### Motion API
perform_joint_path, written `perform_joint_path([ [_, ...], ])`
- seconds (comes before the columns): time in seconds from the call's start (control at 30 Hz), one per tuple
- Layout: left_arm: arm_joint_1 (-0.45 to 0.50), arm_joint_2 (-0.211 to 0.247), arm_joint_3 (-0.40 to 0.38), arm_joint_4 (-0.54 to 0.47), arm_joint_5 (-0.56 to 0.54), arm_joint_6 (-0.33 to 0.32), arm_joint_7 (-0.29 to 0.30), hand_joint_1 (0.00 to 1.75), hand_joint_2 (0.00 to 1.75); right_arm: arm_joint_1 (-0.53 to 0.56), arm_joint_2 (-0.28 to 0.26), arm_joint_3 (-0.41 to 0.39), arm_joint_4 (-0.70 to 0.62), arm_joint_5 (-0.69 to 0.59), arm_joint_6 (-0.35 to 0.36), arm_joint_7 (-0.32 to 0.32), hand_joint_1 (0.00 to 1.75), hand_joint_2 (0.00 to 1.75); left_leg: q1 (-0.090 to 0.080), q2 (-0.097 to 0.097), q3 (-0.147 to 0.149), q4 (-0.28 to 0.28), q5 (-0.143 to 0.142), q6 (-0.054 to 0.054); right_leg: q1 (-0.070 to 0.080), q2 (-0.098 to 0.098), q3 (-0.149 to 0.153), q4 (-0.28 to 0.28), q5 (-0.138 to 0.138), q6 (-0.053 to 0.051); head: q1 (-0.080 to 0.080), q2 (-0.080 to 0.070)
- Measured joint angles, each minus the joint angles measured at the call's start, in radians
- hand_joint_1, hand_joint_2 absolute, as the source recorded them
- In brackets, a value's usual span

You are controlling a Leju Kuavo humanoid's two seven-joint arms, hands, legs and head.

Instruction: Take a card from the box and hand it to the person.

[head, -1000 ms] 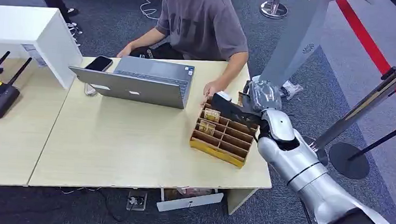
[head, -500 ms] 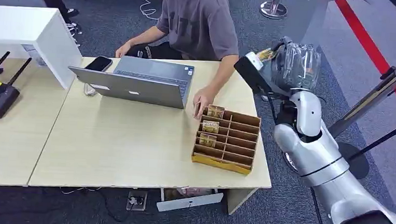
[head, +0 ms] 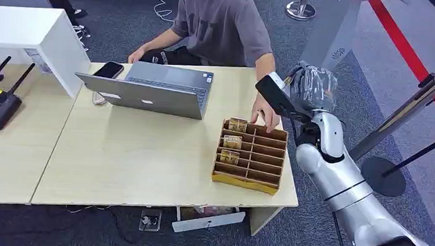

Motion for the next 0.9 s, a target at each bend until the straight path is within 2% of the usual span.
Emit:
perform_joint_path([
  [0.33, 0.0, -0.002, -0.019, 0.0, 0.001, 0.002, -0.001, 0.0, 0.0, 0.0, 0.058, 0.002, 0.109, -0.177, -0.007, -0.054, 1.71, 1.75, 0.0, 0.0, 0.0, 0.0, 0.0, 0.0, 0.0, 0.0, 0.0, 0.0, 0.0, 0.0, 0.0, 0.0],
  [0.4, 0.0, -0.002, -0.022, 0.0, 0.001, 0.005, -0.001, 0.0, 0.0, -0.001, 0.069, 0.001, 0.135, -0.205, -0.03, -0.066, 1.64, 1.75, 0.0, 0.0, 0.0, 0.0, 0.0, 0.0, 0.0, 0.0, 0.0, 0.0, 0.0, 0.0, 0.0, 0.0],
  [0.9, 0.0, -0.002, -0.023, 0.0, 0.001, 0.008, 0.003, 0.0, 0.0, -0.007, 0.103, 0.002, 0.238, -0.23, -0.046, -0.073, 1.66, 1.75, 0.0, 0.0, 0.0, 0.0, 0.0, 0.0, 0.0, 0.0, 0.0, 0.0, 0.0, 0.0, 0.0, 0.0],
])
